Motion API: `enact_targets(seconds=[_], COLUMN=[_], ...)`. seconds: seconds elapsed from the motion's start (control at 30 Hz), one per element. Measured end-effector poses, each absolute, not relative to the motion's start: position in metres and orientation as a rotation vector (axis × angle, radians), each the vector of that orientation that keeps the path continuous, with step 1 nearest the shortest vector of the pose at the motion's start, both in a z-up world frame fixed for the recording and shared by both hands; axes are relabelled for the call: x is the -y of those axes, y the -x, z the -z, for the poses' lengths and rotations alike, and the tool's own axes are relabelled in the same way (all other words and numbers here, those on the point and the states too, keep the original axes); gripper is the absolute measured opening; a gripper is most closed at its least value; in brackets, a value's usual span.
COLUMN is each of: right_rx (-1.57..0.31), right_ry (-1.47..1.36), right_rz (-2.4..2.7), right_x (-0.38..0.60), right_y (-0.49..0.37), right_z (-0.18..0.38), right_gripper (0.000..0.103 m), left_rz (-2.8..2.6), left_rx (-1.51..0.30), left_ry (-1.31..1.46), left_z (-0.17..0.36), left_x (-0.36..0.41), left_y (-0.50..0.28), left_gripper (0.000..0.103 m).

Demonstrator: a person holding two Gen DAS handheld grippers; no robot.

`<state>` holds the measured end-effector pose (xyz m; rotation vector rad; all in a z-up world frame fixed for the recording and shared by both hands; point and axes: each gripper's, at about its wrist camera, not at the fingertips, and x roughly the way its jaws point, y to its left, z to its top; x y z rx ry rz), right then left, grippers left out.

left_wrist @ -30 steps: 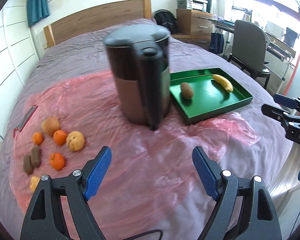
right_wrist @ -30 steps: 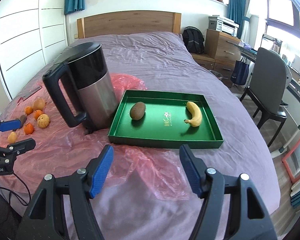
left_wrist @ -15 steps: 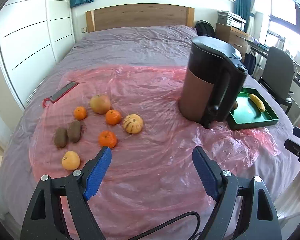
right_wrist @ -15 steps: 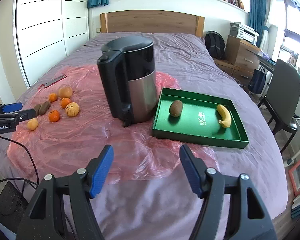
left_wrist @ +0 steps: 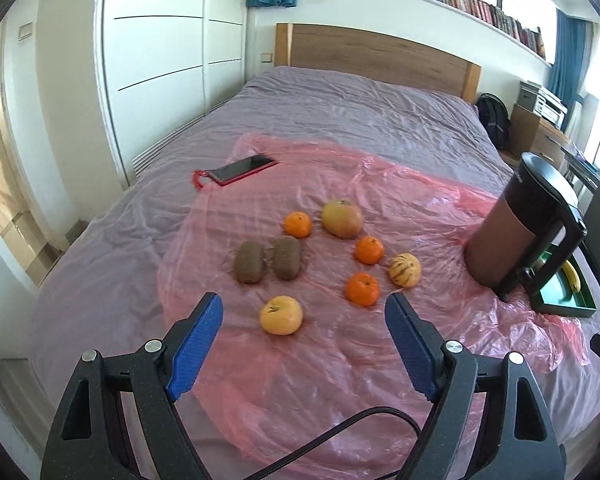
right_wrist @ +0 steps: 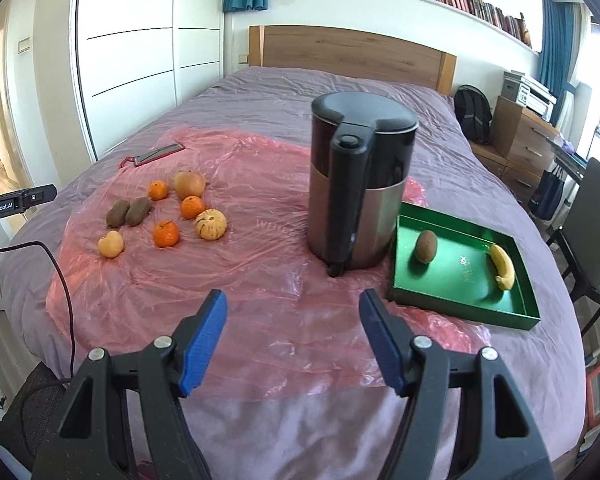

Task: Organize fruits
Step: 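Open both tools to release the fruit and withdraw toward the fruit spread, then grasp the striped melon with the right tool while the left tool grasps the yellow apple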

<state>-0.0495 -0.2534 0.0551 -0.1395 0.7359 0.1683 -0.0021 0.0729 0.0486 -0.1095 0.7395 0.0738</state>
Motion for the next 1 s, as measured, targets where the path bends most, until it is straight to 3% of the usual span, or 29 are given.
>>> enact_targets(seconds=[0.43,1.0], right_rx=[-0.771,-0.854], right_ry=[0.185,0.132], right_rz=[-0.264,-0.29], right_x=[0.174,0.124], right_y=[0.009,-0.091], right_z=[-0.033,0.022], right_gripper=[0.097,0.097], left_rz=[-0.24,-0.068], left_rx=[-0.797,-0.967], left_ry=[0.183,0.108], left_z=[-0.004,0.081], left_x=[-0.171,-0.12], left_y=[-0.016,-0.091], left_gripper=[0.079,0.079])
